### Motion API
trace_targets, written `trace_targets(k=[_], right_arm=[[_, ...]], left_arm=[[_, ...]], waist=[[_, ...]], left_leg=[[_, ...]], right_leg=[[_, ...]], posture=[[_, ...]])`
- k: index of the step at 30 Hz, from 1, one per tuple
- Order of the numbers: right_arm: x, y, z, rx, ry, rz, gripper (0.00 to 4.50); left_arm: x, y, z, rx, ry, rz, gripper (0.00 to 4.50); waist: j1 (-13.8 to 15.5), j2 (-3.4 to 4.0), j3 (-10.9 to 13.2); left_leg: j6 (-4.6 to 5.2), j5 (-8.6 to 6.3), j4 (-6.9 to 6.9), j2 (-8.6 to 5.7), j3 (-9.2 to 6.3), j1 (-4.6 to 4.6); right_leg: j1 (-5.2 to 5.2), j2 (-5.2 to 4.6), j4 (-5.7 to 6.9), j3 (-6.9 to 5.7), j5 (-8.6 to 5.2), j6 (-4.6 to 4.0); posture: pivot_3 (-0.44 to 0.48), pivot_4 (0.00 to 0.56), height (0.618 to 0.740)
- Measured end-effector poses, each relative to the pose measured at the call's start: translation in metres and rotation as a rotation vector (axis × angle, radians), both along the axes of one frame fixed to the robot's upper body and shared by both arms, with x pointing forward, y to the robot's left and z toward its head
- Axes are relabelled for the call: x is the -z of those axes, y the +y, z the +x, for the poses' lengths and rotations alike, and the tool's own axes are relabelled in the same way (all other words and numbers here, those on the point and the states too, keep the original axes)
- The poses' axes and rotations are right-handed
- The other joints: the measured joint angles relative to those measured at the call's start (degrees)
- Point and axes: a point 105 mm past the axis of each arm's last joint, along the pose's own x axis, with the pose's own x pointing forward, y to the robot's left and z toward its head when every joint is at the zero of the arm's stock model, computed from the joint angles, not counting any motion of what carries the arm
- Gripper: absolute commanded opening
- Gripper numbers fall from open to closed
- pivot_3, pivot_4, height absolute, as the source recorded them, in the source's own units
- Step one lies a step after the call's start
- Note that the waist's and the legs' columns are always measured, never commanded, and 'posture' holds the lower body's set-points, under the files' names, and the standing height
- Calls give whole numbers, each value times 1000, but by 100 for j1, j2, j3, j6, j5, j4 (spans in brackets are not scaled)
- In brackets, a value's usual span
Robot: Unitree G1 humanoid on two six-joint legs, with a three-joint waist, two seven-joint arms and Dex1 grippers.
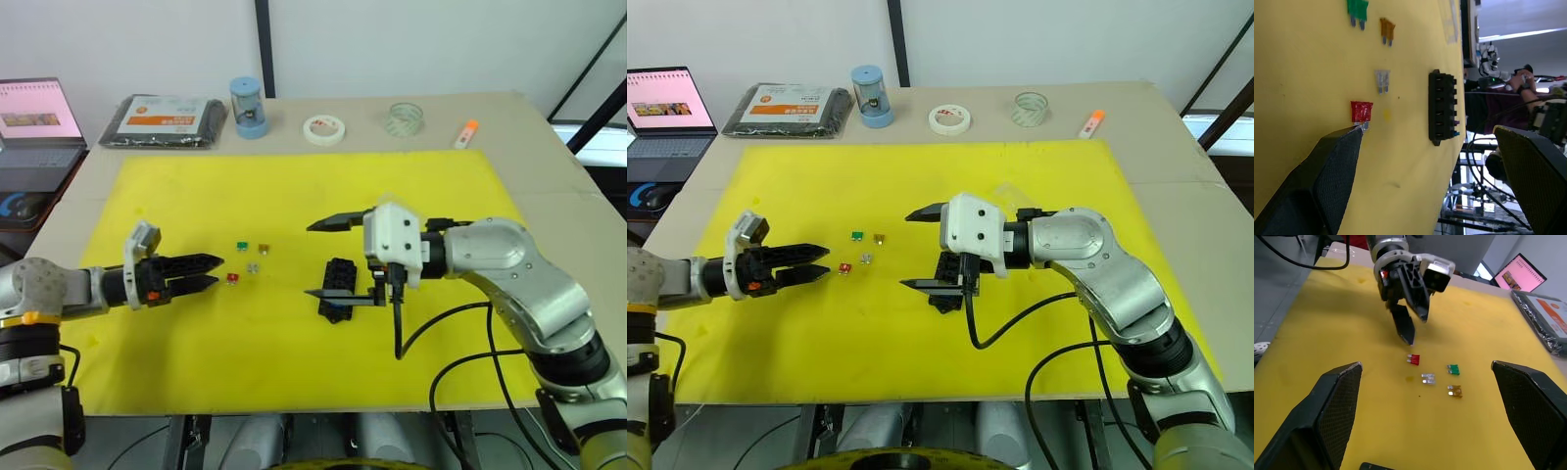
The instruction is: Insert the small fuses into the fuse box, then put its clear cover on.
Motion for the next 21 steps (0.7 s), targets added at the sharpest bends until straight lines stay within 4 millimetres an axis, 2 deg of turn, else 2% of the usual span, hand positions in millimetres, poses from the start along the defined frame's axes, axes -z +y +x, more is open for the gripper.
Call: trace_targets(k=[5,15,21], right_arm=[[6,3,-2,-13,18,-21,4471],[7,1,0,-3,13,-32,4471],[8,1,0,0,14,-34,4471]], left_arm=[[9,-7,3,13,8,18,4500],[14,-23,19,12,-11,-29,4500],[14,-28,18,30,-21,-26,4500]], waist=[[24,1,0],[172,3,-3],[161,2,-4]], left_leg=[[0,0,3,-1,2,2],[0,0,8,-12,-1,4],[0,0,8,-15,-2,4]], right_leg=[[5,-1,0,1,0,-1],[9,-5,-1,0,0,-1],[14,-8,-1,0,0,-1]], posture=[[0,150,740],[0,150,740],[0,150,740]])
